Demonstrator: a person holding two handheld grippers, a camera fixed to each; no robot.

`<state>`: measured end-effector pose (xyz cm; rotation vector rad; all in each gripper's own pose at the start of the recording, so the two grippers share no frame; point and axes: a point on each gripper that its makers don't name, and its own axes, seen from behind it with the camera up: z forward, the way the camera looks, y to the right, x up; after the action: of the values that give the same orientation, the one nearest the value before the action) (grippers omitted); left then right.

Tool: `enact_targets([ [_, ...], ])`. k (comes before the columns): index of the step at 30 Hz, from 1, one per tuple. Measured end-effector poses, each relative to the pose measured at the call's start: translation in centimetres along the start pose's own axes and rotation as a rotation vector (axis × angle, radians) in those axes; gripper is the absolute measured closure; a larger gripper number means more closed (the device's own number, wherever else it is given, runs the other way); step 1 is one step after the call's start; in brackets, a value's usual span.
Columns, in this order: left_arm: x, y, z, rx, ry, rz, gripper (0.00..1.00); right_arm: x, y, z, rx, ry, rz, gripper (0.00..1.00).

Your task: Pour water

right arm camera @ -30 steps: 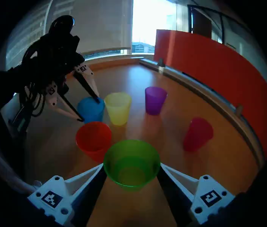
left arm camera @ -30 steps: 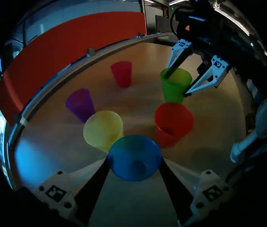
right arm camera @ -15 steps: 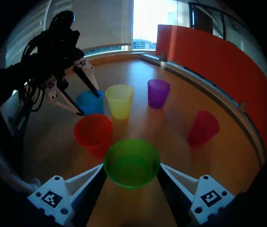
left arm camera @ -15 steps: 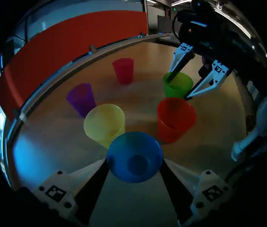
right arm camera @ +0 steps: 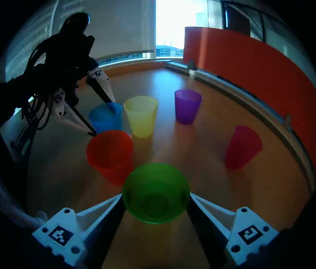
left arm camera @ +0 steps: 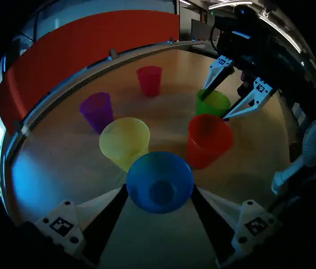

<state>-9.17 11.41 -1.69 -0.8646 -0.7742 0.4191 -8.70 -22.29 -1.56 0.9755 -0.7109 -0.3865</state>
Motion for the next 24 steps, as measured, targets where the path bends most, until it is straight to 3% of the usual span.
enact_targets([
  [9, -0.4, -0.1, -0.6, 0.016, -0.003, 0.011, 0.0, -0.3, -0.4, -0.7, 0.003, -0.002, 0.011, 0.0],
  [24, -2.6, -0.9, -3.6, 0.068, 0.03, -0.068, 0.0, -2.2, -0.5, -4.1, -0.054, 0.028, 0.024, 0.0],
])
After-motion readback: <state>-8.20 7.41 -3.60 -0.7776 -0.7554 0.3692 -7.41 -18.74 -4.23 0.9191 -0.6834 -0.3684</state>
